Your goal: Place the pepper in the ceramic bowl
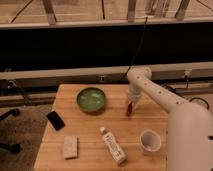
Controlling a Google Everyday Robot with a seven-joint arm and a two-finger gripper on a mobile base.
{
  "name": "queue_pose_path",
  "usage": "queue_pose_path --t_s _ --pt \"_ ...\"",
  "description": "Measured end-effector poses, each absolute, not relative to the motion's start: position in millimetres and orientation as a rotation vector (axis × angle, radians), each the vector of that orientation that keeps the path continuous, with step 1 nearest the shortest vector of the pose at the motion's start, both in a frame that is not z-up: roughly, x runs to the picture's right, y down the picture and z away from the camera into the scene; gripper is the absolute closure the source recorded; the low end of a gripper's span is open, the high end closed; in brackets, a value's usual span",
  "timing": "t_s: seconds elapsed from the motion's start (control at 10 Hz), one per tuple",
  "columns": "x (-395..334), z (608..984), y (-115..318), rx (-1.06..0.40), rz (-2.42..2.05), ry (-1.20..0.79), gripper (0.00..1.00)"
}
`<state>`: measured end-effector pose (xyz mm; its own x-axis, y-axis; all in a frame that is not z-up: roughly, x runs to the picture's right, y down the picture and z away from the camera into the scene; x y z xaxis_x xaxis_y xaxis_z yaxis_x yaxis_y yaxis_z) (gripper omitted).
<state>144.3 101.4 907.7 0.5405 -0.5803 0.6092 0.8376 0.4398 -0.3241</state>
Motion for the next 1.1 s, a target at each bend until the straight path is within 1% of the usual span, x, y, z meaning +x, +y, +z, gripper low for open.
queue_pose_path --t_s 0.1,0.3,0.6,0.9,1.1 --pt "132.3 902.5 100.4 -0.648 -0.934 -0.452 1.00" --pt "80.6 889.5 95.8 -0.636 -1.007 -0.475 1.00" --pt "26.6 880.7 86.2 -0.617 -1.080 -0.500 1.00" --pt "-17.1 874.9 56.6 -0.590 -1.151 -0.504 1.00" --pt "-35.6 880.6 36.5 -0.583 -1.189 -0.490 1.00"
